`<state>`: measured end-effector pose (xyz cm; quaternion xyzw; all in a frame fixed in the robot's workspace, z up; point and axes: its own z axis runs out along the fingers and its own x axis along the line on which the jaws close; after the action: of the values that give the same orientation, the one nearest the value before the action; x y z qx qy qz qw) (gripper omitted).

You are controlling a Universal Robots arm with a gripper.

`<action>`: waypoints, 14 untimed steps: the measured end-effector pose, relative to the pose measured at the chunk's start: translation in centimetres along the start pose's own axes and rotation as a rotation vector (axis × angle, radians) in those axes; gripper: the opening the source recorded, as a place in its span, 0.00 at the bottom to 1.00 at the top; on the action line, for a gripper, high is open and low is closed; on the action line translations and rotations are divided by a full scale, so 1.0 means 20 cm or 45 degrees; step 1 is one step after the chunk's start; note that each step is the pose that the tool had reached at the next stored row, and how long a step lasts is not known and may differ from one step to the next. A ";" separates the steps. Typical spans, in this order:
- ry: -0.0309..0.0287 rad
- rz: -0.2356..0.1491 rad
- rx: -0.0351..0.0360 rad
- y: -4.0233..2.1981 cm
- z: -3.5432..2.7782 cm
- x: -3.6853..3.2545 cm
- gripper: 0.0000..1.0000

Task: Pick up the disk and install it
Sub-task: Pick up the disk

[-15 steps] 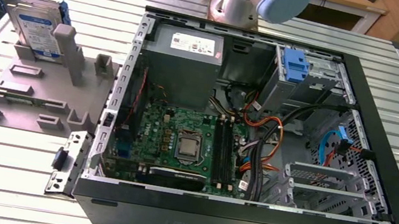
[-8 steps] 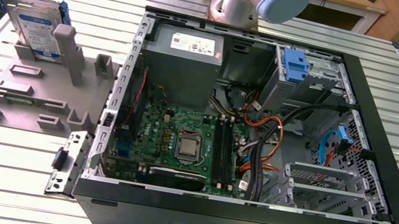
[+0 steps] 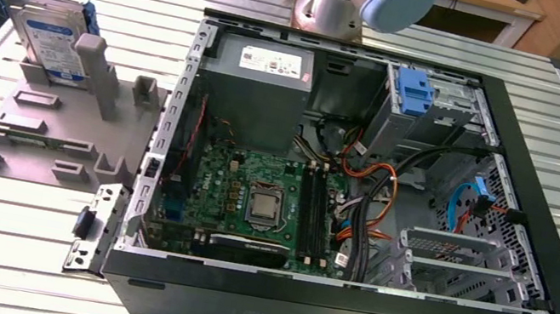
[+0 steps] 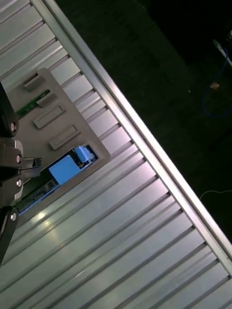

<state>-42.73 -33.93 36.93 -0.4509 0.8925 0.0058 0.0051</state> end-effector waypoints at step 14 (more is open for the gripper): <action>0.0018 -0.324 -0.0046 0.000 0.004 0.000 0.11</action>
<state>-42.74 -33.93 36.86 -0.5604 0.8282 0.0064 0.0043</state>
